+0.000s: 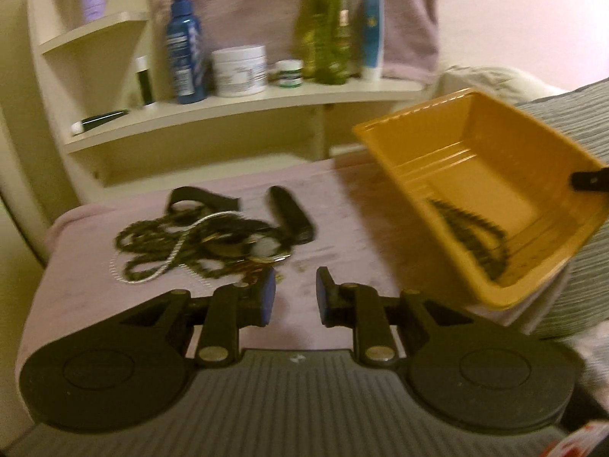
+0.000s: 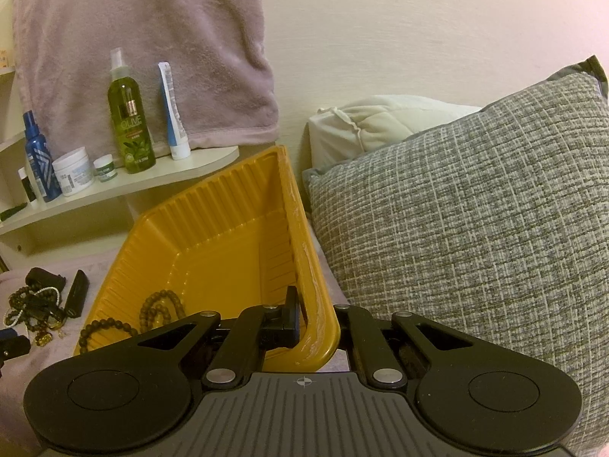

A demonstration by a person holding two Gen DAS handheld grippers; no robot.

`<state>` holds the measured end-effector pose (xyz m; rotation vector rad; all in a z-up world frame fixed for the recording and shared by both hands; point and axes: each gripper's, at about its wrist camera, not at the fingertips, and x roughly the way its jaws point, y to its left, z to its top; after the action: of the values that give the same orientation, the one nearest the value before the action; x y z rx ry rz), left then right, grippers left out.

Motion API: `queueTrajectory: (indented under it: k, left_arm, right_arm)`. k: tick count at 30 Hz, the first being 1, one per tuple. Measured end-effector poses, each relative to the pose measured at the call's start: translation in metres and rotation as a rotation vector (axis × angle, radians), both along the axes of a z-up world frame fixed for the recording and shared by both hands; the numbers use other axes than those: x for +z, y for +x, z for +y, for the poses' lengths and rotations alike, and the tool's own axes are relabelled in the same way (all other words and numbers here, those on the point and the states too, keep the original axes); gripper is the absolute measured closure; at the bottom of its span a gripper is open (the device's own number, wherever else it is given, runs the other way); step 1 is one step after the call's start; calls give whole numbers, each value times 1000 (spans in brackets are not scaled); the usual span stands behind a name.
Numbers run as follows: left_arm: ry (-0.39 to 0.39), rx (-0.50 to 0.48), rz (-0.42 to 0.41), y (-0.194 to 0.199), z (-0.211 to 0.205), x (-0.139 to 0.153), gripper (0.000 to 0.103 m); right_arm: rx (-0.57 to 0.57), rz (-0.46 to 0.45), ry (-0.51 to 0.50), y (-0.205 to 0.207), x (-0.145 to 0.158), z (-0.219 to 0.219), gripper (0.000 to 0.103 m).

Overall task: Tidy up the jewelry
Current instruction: 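Grasp a brown bead strand from the pile with the left gripper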

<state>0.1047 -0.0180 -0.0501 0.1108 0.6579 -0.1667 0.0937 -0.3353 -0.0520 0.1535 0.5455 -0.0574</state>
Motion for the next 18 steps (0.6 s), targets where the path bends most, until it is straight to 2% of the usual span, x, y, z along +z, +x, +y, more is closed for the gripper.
queueTrajectory:
  k: [8,14,18]
  left_arm:
    - [23,56,26,20,6,-19,83]
    - [29,66,32,31,-1,-29,83]
    - [62,67,30,35,-4,-35,83]
  right_arm:
    - [0,1,-5,1,0,0,97]
    - [1,1,-8,3,0,1,97]
    - [3,3,-9,4,0,0,97]
